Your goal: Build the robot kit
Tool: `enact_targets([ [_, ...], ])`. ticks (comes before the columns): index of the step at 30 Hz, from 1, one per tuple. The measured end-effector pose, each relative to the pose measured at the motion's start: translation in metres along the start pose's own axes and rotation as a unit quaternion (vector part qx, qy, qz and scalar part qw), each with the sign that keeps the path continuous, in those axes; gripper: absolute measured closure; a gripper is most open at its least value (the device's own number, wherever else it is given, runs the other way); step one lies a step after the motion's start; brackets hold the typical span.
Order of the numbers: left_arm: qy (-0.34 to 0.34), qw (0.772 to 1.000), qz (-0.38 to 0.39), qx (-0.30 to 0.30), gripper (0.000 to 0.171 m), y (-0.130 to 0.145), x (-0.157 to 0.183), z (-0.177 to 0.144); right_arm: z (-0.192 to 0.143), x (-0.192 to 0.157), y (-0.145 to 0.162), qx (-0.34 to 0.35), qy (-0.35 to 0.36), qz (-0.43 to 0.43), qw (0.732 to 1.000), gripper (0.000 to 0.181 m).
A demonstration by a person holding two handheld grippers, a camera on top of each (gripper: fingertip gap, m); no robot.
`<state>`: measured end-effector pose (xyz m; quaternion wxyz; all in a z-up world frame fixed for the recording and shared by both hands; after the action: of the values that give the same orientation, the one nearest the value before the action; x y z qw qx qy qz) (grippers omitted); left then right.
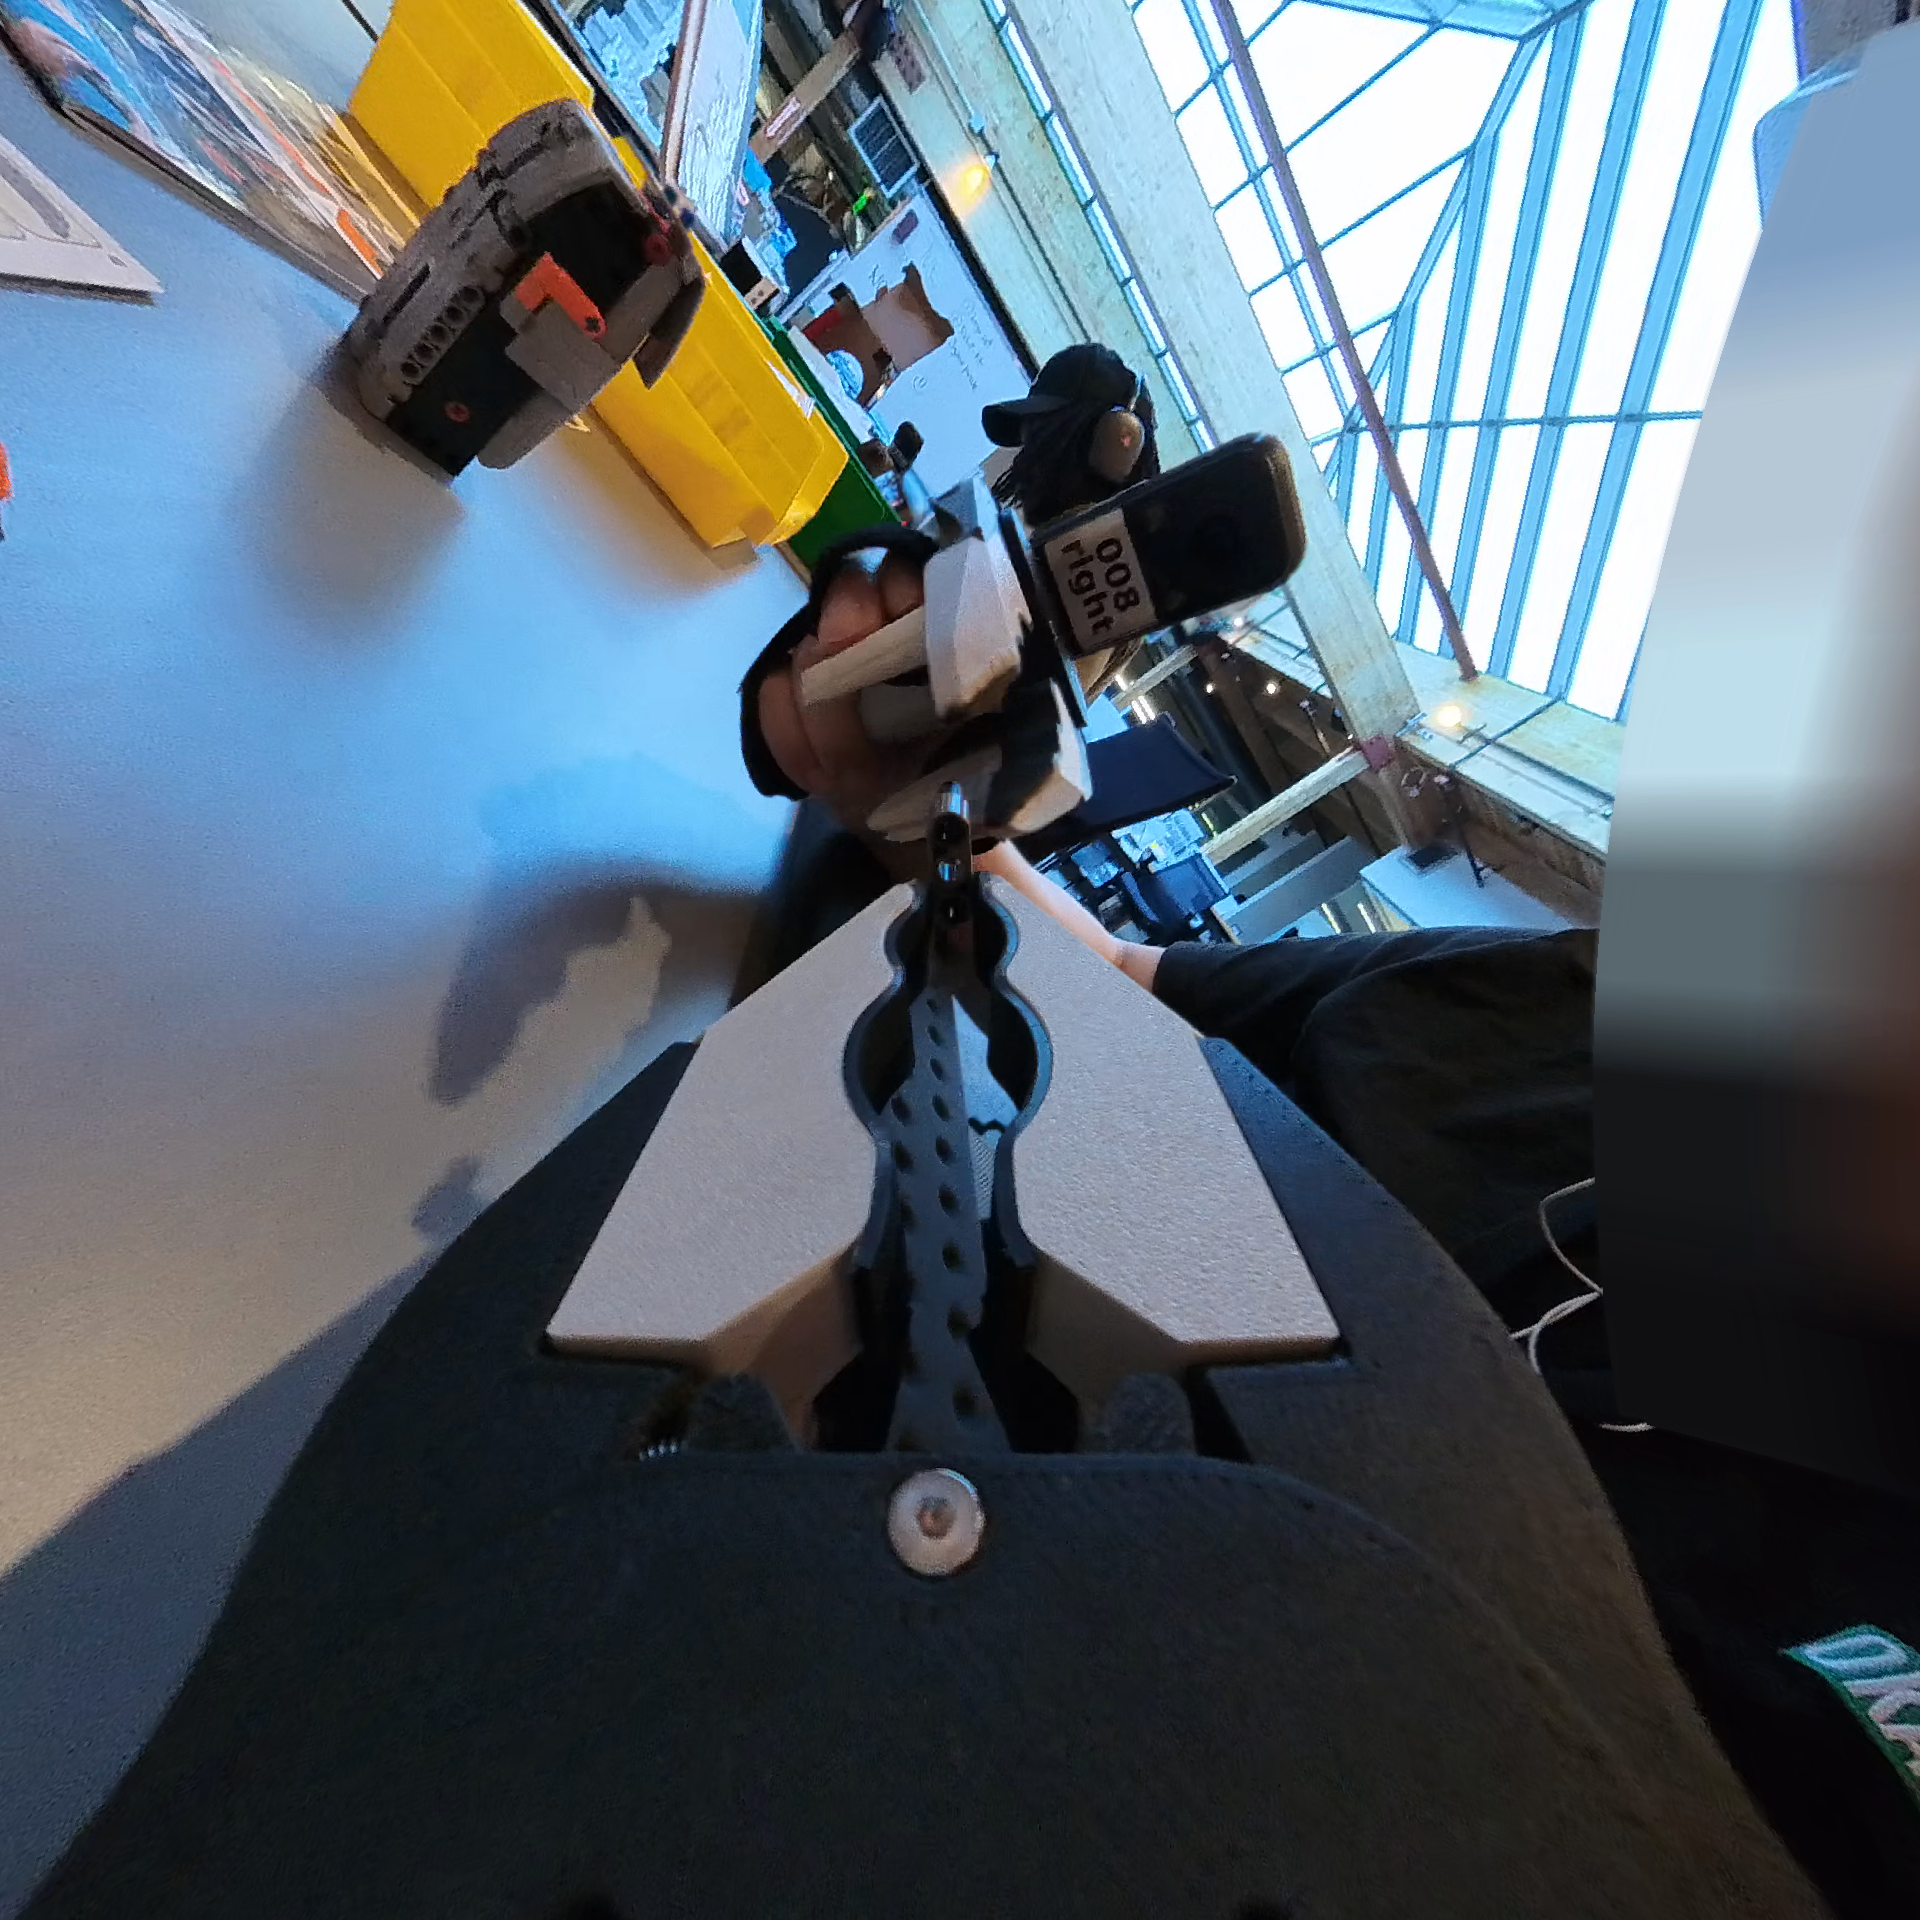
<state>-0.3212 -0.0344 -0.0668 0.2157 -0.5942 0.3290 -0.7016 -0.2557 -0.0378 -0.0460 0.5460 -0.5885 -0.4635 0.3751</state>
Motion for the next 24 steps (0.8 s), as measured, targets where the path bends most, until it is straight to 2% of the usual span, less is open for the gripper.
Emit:
enact_targets([
  [4, 0.004, 1.000, -0.008, 0.002, 0.168, 0.000, 0.000, -0.001, 0.003, -0.012, 0.003, -0.010, -0.036, -0.009, 0.999, 0.167],
  [11, 0.012, 1.000, -0.011, -0.002, 0.168, 0.001, 0.001, 0.000, 0.010, -0.015, 0.010, -0.033, -0.032, -0.029, 0.999, 0.176],
  [24, 0.016, 1.000, -0.009, -0.006, 0.168, 0.002, 0.002, 0.001, 0.010, -0.017, 0.009, -0.030, -0.040, -0.024, 0.998, 0.176],
])
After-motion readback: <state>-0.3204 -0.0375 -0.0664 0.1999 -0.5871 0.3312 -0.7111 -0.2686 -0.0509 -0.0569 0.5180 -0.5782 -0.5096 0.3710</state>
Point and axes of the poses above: each gripper's, where its closed fingertips meet, z out along the fingers, y out of its underside, x = y × z across the jaws, the point moved 3 cm from there along -z, back along the fingers, and after that the axes turned 9 degrees about z, right-handed, at the moved point
